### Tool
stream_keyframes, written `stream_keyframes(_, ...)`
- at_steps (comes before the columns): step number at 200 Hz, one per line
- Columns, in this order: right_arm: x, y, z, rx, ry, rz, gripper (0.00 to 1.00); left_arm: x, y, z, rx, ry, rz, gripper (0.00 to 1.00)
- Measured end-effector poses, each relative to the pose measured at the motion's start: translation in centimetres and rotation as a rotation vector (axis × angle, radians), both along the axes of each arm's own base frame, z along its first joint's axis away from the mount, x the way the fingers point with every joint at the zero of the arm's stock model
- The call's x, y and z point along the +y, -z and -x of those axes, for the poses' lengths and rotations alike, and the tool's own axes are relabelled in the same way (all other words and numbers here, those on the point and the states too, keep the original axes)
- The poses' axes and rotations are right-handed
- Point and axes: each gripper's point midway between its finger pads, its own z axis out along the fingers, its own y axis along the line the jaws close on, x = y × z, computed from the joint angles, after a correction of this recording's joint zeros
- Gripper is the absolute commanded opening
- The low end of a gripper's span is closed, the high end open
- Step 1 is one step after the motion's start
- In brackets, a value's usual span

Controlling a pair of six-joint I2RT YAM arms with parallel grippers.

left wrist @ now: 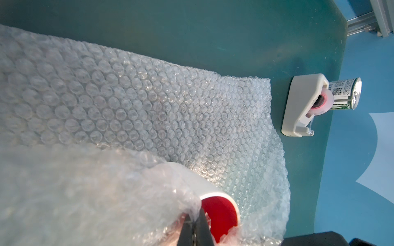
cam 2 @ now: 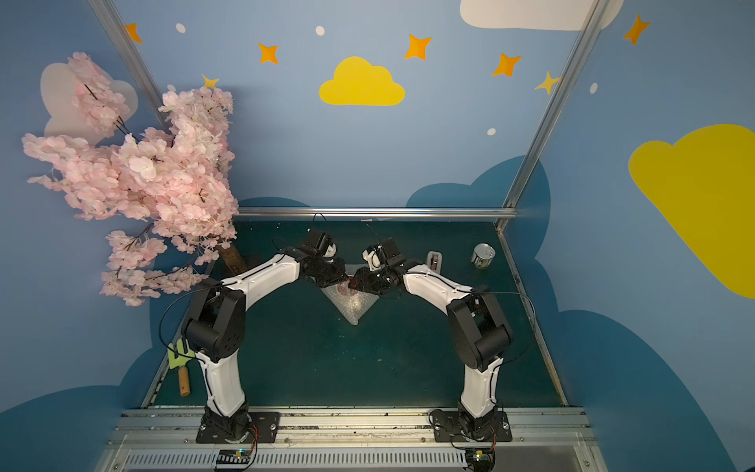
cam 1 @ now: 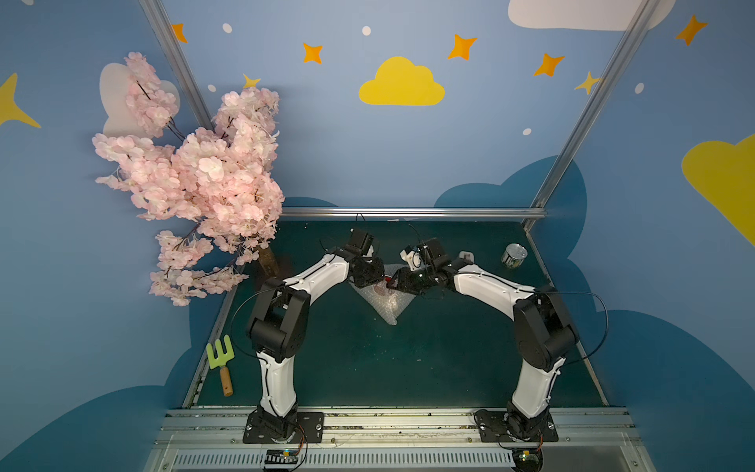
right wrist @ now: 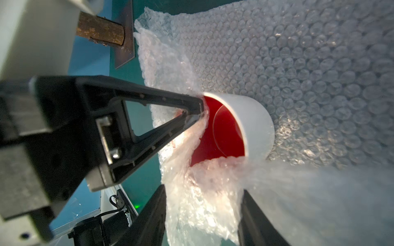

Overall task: Wrap mugs in bubble wrap
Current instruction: Wrap the mug in bubble wrap.

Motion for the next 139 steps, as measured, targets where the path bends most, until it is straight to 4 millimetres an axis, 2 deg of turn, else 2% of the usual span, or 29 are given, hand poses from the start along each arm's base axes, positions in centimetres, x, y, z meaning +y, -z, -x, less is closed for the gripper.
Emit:
stream_keyframes(47, 1.4, -0.4, 0.6, -0.056, -0.059, -0.021, 0.51, -0.3, 0.1, -0.3, 0.015, 0.004, -0.001, 0.03)
stream_keyframes(75, 1.6, -0.3, 0.7, -0.080, -0.079, -0.009, 0.33, -0.4, 0.2, -0.2, 0.019, 0.006, 0.000, 0.03)
stream_keyframes(92, 1.4, 0.1, 0.7, -0.079, -0.079, 0.010, 0.25, -0.4, 0.1, -0.2, 0.020, 0.008, 0.002, 0.03)
stream_keyframes(106, 1.3, 0.8, 0.6, -0.073, -0.080, 0.033, 0.14, -0.5, 0.1, -0.2, 0.022, 0.007, 0.007, 0.03)
stream_keyframes(126, 1.3, 1.8, 0.3, -0.050, -0.073, 0.063, 0.05, -0.6, 0.1, -0.2, 0.026, 0.006, 0.017, 0.12)
stream_keyframes(139, 1.3, 2.2, 0.1, -0.038, -0.069, 0.078, 0.02, -0.8, 0.0, -0.1, 0.028, 0.003, 0.030, 0.28)
